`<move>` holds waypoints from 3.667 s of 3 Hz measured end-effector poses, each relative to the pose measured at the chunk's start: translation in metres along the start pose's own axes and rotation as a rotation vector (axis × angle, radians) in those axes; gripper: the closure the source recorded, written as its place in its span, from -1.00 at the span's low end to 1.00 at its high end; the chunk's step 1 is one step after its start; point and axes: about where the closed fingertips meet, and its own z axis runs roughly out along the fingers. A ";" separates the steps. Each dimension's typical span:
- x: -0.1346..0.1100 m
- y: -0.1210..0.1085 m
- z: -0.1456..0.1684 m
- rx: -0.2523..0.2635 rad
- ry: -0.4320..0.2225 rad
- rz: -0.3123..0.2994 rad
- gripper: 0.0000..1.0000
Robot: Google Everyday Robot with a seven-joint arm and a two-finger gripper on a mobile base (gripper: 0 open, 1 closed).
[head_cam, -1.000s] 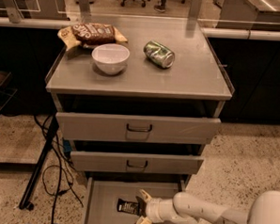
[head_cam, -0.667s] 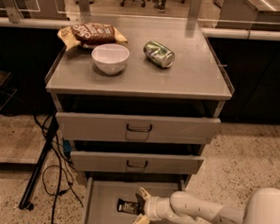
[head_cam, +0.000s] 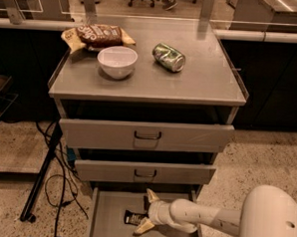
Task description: Pick rxbar chocolate from bottom drawer and place on counter
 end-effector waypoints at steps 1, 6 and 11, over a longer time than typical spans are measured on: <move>0.001 -0.004 0.002 0.017 0.008 -0.004 -1.00; 0.008 0.035 0.011 -0.127 -0.051 0.007 -1.00; 0.064 0.035 0.080 -0.151 -0.003 0.090 -1.00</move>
Offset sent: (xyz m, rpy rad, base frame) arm 0.0027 0.0056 0.0053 0.0291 -0.0069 0.0374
